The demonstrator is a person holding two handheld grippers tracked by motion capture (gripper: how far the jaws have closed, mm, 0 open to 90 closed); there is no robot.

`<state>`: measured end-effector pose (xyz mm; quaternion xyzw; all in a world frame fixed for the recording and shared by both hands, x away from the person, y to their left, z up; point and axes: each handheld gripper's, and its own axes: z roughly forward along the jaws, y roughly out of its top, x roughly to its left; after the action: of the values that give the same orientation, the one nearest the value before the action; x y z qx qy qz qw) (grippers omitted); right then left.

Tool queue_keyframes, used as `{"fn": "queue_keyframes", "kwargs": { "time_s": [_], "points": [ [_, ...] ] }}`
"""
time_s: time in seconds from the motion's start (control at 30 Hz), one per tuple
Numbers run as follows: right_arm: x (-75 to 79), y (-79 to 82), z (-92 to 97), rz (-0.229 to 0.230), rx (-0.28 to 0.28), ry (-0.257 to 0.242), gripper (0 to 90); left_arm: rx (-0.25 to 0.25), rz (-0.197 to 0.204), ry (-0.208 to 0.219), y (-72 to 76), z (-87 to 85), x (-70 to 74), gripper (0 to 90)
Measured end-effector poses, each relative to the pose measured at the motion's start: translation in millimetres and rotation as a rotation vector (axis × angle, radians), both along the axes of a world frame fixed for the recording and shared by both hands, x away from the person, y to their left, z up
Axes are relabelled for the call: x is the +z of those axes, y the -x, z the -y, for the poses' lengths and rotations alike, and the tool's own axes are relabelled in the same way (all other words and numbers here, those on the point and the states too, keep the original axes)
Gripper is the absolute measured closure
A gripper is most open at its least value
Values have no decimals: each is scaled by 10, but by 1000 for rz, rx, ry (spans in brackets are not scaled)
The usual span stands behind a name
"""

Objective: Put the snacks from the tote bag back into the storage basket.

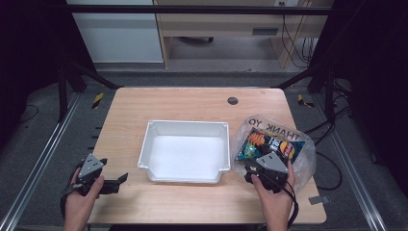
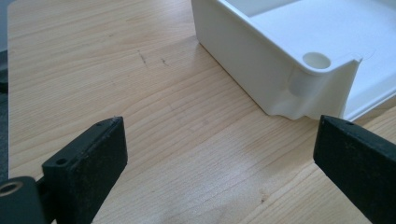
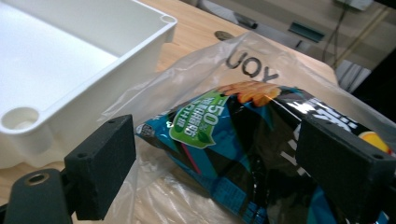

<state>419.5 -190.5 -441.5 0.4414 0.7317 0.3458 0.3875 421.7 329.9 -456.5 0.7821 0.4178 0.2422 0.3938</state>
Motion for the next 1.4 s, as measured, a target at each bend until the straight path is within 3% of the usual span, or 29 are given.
{"fn": "queue_keyframes", "kwargs": {
  "time_s": [0.17,0.27,0.37,0.53,0.67,0.93,1.07,1.2,1.4],
  "points": [
    [35,-41,33,-51,53,2,126,7,4,4,18,-20,4,30],
    [203,-81,93,-99,122,28,122,7,8,0,54,-28,13,30],
    [353,-158,170,-146,160,-10,121,12,9,-5,54,-29,14,31],
    [610,-367,349,-232,185,90,127,16,18,-17,50,-15,8,31],
    [749,-564,457,-302,226,138,127,20,23,-37,45,1,-8,32],
    [802,-866,507,-360,285,240,97,21,20,-32,5,-12,-27,32],
    [796,-973,476,-392,313,260,76,19,26,-44,34,-7,-19,32],
    [788,-1059,464,-429,307,275,78,20,28,-56,40,-5,-16,32],
    [769,-1138,430,-458,333,257,64,10,26,-58,31,27,-23,32]
  ]
}}
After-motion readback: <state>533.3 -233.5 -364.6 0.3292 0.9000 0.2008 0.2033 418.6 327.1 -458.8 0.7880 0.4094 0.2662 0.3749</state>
